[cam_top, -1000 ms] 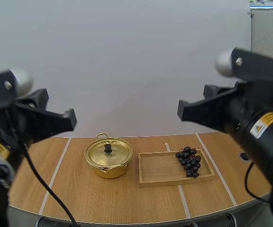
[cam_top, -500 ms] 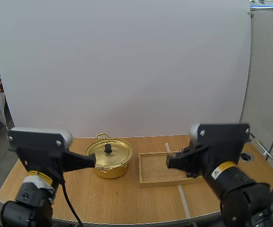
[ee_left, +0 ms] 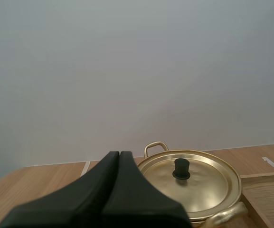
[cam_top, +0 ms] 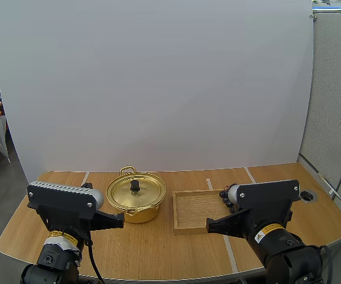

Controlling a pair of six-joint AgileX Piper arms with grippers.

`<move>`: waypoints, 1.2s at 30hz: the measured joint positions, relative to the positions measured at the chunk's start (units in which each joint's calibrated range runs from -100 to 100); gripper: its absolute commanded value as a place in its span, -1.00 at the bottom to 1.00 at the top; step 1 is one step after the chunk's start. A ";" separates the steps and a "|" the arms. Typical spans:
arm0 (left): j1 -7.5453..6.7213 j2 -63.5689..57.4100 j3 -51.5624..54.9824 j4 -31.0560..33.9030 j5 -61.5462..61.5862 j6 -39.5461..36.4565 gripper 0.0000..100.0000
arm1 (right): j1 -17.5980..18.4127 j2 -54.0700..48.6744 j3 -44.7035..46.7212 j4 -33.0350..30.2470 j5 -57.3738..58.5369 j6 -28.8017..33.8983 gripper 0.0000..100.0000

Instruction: Open the pot, put the pineapple inside, and close it

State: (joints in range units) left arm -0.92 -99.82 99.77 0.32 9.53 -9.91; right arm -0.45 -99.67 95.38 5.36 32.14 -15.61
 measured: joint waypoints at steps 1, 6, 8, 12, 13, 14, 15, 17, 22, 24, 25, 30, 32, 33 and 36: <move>0.33 0.00 0.00 0.00 0.00 0.00 -1.00 | 0.00 0.00 0.14 -0.62 0.00 0.00 -1.00; 0.49 0.00 0.00 0.00 0.00 -0.41 -1.00 | 0.00 0.00 1.44 -2.96 -2.17 0.00 -1.00; 0.57 0.00 0.00 0.00 1.48 -1.29 -1.00 | 0.43 0.00 3.86 -4.09 -6.02 -1.21 -1.00; 0.57 0.00 0.00 0.00 6.27 -2.27 -1.00 | 0.64 0.00 4.35 -4.48 -8.30 -2.77 -1.00; 0.57 0.00 0.00 0.00 6.91 -2.41 -1.00 | 0.64 0.00 4.35 -4.48 -8.30 -2.77 -1.00; 0.57 0.00 0.03 0.00 8.59 -2.41 -1.00 | 0.64 0.00 4.35 -4.48 -8.58 -2.77 -1.00; 0.57 0.00 0.03 0.00 9.63 -2.50 -1.00 | 0.64 0.00 4.35 -4.48 -8.54 -2.77 -1.00; 0.60 0.00 0.15 0.00 13.72 -3.13 -1.00 | 0.64 0.00 4.39 -4.48 -8.54 -2.77 -1.00; 1.03 0.00 0.15 0.00 19.60 -4.35 -1.00 | 0.64 0.00 4.39 -4.48 -1.50 -2.77 -1.00; 1.30 0.00 0.15 0.00 21.11 -5.14 -1.00 | 0.64 0.00 4.50 -4.48 -1.30 -2.77 -1.00; 1.44 0.00 0.15 0.00 21.11 -5.27 -1.00 | 0.64 0.00 4.50 -4.48 -1.11 -2.77 -1.00; 1.44 0.00 0.15 0.00 21.48 -5.65 -1.00 | 0.64 0.00 4.50 -4.48 0.72 -2.77 -1.00; 1.44 0.00 0.15 0.00 21.48 -5.65 -1.00 | 0.64 0.00 4.50 -4.48 0.72 -2.77 -1.00; 1.44 0.00 0.15 0.00 21.65 -5.65 -1.00 | 0.64 0.00 4.50 -4.48 0.72 -2.77 -1.00; 1.44 0.00 0.15 0.00 21.65 -5.76 -1.00 | 0.64 0.00 4.50 -4.48 0.72 -2.77 -1.00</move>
State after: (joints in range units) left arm 0.52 -99.82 99.92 0.32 31.18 -15.67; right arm 0.19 -99.67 99.88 0.88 32.86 -18.38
